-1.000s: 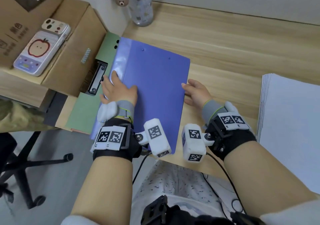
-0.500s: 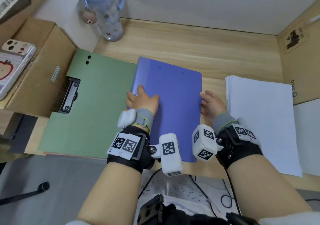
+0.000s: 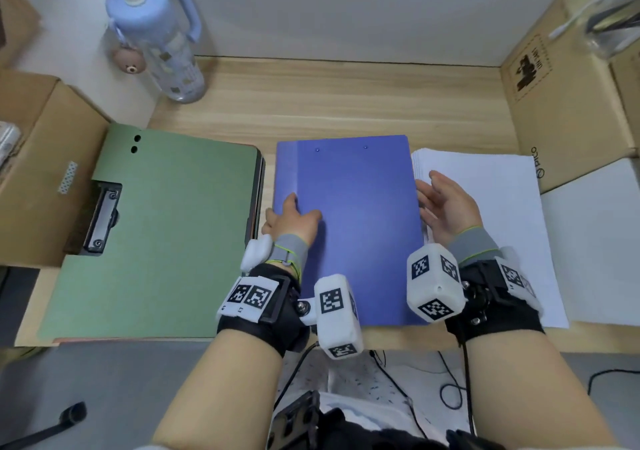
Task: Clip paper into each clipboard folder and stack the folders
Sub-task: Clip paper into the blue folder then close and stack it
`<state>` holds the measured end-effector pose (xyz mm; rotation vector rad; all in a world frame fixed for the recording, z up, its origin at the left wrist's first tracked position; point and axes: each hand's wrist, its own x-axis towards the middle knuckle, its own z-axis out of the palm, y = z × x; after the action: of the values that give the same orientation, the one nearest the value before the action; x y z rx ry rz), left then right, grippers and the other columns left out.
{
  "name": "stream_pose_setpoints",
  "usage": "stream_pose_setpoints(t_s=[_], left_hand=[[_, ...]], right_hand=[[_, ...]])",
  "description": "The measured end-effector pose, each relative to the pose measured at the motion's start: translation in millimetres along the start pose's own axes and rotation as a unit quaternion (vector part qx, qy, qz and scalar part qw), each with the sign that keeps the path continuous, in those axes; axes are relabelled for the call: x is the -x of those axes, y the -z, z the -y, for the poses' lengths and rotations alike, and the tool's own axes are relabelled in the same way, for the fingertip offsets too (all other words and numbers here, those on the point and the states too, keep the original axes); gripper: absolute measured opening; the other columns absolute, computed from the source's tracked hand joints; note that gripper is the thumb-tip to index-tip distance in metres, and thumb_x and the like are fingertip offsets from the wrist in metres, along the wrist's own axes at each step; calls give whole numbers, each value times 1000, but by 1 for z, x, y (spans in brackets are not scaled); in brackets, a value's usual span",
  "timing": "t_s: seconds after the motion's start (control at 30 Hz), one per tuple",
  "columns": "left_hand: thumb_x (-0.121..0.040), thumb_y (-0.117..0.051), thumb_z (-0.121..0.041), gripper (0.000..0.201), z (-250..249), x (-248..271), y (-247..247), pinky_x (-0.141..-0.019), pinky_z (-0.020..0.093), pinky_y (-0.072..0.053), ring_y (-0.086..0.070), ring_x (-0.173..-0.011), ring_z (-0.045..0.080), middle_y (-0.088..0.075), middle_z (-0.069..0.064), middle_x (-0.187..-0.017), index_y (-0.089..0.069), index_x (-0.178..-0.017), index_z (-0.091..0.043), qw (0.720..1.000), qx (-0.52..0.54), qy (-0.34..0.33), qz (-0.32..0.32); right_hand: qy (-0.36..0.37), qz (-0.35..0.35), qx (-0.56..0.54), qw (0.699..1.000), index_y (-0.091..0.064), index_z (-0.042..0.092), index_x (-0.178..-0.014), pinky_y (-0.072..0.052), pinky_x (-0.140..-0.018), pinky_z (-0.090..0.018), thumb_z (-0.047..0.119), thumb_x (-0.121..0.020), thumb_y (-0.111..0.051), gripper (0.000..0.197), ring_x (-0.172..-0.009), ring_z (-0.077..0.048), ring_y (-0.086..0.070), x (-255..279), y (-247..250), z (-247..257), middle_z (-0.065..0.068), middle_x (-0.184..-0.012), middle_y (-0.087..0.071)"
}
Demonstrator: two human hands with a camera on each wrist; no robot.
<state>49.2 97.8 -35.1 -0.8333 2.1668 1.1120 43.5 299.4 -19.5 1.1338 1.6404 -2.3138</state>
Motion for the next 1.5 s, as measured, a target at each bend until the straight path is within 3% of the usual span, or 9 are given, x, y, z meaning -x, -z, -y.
stream_pose_setpoints(t_s=[0.13,0.3,0.5,0.7,0.9,1.13,1.23,1.4,1.5], left_hand=[[-90,-52,-33,69,-11,10,3,-118,43,-10,-3,-147,37,7,12,-160,-18,-150,-32,1000,-8,10,15],[-89,-56,-37,72,-48,33,6,-120,47,-5,7,-148,33,15,7,-160,-19,-151,-30,995,42,-68,63],[-89,-59,-33,74,-86,63,18,-119,44,-11,-6,-149,15,-14,-4,-160,-19,-151,-25,963,175,-147,146],[-91,-53,-30,69,-94,83,36,-114,45,-14,-12,-147,18,-17,-8,-158,-18,-151,-28,954,209,-134,168],[-88,-56,-34,70,-100,91,46,-108,61,-18,-21,-142,26,-22,-13,-155,-22,-149,-35,953,215,-123,175],[-91,-52,-21,46,-102,86,68,-88,44,-36,-41,-123,27,-47,-2,-134,-39,-135,-21,958,203,-145,142],[-90,-50,-16,59,-97,79,85,-92,62,-37,-41,-122,32,-45,1,-138,-31,-145,-27,966,172,-144,130],[-84,-58,-17,64,-85,63,124,-59,36,-52,-55,-98,30,-54,5,-126,-34,-143,-24,971,136,-148,132],[-87,-49,-5,37,-80,55,148,-49,24,-53,-58,-70,21,-60,2,-96,-51,-122,-18,975,101,-157,122]], right_hand=[[15,31,11,999,-52,13,-123,-45,-72,-25,18,-97,-47,27,-82,-14,-61,8,-3,15,-2,-93,-64],[0,124,27,992,-60,15,-89,-47,-58,-24,24,-95,-48,16,-71,-16,-60,21,-14,33,-2,-85,-65],[15,210,90,973,-64,12,-98,-51,-52,-19,27,-97,-42,27,-61,-11,-60,32,-33,46,-3,-88,-66],[34,266,90,959,-69,14,-86,-54,-51,-22,19,-99,-38,34,-50,-10,-61,44,-46,56,1,-69,-69],[55,287,77,953,-67,13,-85,-52,-46,-22,16,-99,-40,31,-46,-11,-59,53,-62,63,-3,-76,-64],[60,346,102,931,-63,14,-94,-53,-47,-24,9,-100,-33,30,-49,-11,-63,61,-84,58,-2,-86,-60],[63,369,138,917,-64,19,-98,-56,-53,-27,11,-100,-36,29,-55,-11,-65,62,-96,51,0,-89,-61],[78,394,223,888,-55,27,-116,-54,-68,-22,10,-100,-37,30,-61,-5,-65,58,-121,32,3,-91,-61],[59,388,285,874,-53,24,-128,-50,-73,-22,13,-99,-41,33,-72,-7,-60,51,-129,15,4,-95,-61]])
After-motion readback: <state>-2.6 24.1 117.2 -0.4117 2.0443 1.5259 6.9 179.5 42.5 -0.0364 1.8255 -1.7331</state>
